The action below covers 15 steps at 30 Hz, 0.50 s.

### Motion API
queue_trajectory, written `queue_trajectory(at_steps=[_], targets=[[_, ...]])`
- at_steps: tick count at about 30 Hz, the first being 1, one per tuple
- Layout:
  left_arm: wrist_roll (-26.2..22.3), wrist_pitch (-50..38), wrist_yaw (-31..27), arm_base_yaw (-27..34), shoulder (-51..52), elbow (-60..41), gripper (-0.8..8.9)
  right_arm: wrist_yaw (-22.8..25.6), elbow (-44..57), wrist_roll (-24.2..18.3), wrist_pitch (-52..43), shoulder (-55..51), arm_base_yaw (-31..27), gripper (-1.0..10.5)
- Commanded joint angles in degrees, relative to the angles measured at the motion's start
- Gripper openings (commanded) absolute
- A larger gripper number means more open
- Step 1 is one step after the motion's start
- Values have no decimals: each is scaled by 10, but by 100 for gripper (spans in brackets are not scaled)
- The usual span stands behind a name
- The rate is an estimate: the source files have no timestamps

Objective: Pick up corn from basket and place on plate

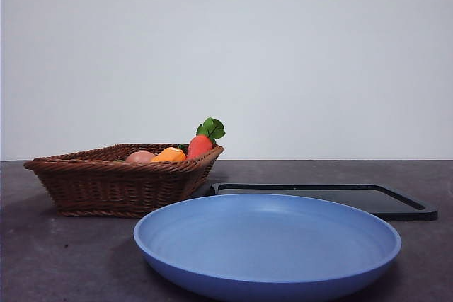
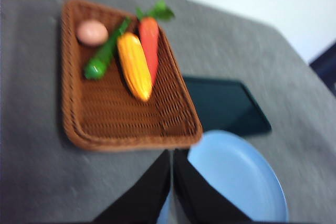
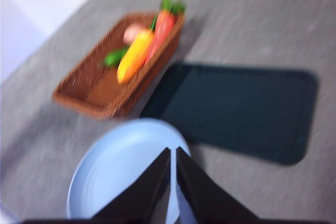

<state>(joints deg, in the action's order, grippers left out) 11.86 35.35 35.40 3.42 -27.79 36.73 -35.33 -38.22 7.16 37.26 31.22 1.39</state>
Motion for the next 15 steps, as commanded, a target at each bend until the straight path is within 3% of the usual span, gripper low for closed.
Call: queue_trajectory(at_steps=[1, 11, 12, 15], targets=[[-47, 16, 4, -21, -21, 23, 7, -3, -20, -49, 30, 36, 24, 3], [-80, 36, 4, -64, -52, 32, 28, -1, -23, -56, 40, 92, 81, 4], [-78, 36, 4, -64, -52, 32, 70, -1, -23, -56, 39, 92, 81, 26], [-76, 36, 4, -64, -52, 32, 350, 0, -23, -43, 40, 92, 81, 262]])
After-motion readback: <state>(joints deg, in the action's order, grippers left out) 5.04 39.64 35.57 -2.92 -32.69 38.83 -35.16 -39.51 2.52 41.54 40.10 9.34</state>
